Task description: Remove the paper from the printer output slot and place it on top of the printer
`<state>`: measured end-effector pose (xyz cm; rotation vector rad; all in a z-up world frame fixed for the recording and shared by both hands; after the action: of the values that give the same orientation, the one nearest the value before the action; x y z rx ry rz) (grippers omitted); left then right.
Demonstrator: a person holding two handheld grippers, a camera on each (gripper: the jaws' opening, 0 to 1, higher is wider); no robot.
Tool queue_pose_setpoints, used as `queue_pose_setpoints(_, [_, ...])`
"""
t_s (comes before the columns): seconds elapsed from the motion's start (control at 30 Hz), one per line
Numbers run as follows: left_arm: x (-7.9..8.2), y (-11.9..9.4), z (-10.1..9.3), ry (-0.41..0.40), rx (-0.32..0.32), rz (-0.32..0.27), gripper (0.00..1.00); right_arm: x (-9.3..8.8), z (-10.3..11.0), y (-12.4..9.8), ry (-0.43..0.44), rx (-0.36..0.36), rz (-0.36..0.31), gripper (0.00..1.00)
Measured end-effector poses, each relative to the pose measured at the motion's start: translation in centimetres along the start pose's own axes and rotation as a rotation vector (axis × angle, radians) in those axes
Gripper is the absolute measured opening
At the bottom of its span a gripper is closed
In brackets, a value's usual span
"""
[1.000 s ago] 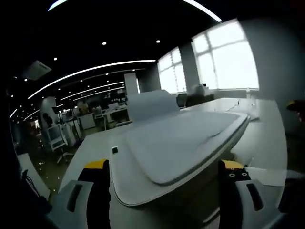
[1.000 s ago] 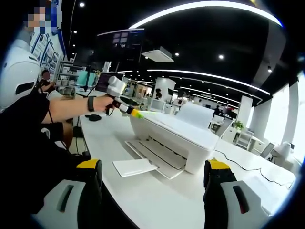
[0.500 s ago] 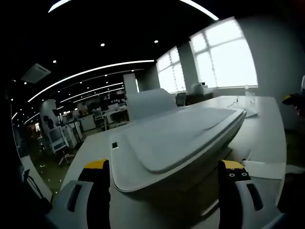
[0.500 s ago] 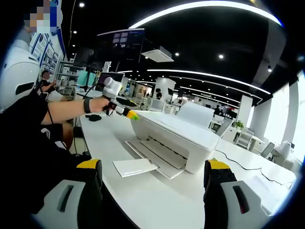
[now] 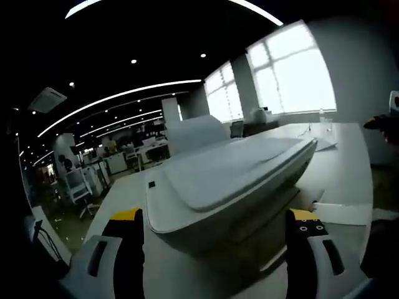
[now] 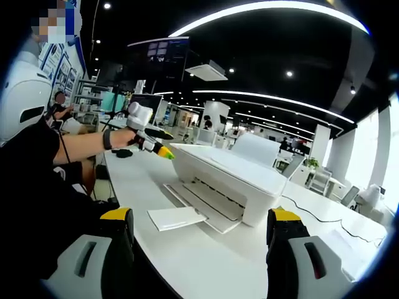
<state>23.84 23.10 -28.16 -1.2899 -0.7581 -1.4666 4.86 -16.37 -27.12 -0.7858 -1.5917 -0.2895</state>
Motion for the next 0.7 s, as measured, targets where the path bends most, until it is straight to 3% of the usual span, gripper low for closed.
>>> queue_pose_setpoints(0.7, [-0.2,-2.6,-1.3,0.020,-0.010,-0.013,0.97,-0.1,0.1,0.0,0.002,-0.003,0.001,0.83])
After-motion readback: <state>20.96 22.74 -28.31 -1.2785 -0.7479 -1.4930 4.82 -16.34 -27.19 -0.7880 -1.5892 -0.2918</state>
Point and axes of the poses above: the point that each gripper's makers call its tool centre point, and the gripper's own axes: y roughly forward along the fingers, z roughly to its left, x roughly out of its top, the point moved 10 cm from there along -y, roughly backward along the fingers, and after that the axes turned 12 degrees about x, right-handed, at the moved point
